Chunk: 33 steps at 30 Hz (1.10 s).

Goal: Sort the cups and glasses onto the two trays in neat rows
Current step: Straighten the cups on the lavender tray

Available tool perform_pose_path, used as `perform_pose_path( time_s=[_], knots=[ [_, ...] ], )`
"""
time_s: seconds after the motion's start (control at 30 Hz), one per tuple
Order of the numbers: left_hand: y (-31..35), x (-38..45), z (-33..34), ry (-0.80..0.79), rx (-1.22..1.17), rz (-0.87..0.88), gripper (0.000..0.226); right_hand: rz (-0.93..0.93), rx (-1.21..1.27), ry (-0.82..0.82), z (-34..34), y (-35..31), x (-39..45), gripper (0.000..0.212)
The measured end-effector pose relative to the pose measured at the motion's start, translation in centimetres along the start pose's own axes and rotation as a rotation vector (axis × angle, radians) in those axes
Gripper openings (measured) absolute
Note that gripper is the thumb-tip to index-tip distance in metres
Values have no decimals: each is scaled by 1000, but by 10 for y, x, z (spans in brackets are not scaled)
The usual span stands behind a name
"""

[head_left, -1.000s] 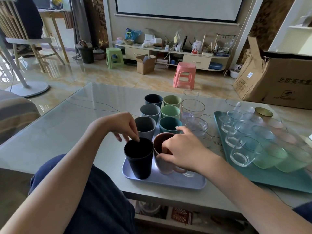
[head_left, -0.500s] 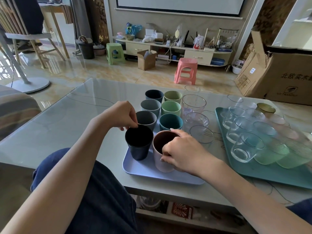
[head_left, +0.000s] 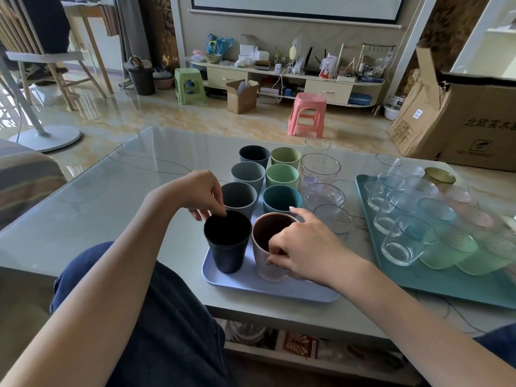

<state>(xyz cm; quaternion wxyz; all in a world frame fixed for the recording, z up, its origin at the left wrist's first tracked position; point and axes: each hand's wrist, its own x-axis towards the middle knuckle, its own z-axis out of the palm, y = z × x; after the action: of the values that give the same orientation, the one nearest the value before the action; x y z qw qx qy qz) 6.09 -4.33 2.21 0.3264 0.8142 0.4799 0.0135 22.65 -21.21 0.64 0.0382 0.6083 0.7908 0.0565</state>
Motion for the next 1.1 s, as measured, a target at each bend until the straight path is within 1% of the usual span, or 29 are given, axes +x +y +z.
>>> perform_pose_path(
  time_s=[0.23,0.5,0.77,0.97,1.1],
  knots=[
    [3,-1,3,-75,16,-21,10,18,12,8,-3,2,-2,32],
    [3,4,5,-60,19,-18,10,12,4,7,-2,0,-2,33],
    [1,4,6,19,25,10,14,3,4,9,-1,0,-2,34],
    [1,4,6,-26,27,10,12,1,6,10,-1,1,-2,34],
    [2,4,8,-22,21,13,13,0,11,13,-1,0,-2,34]
  ],
)
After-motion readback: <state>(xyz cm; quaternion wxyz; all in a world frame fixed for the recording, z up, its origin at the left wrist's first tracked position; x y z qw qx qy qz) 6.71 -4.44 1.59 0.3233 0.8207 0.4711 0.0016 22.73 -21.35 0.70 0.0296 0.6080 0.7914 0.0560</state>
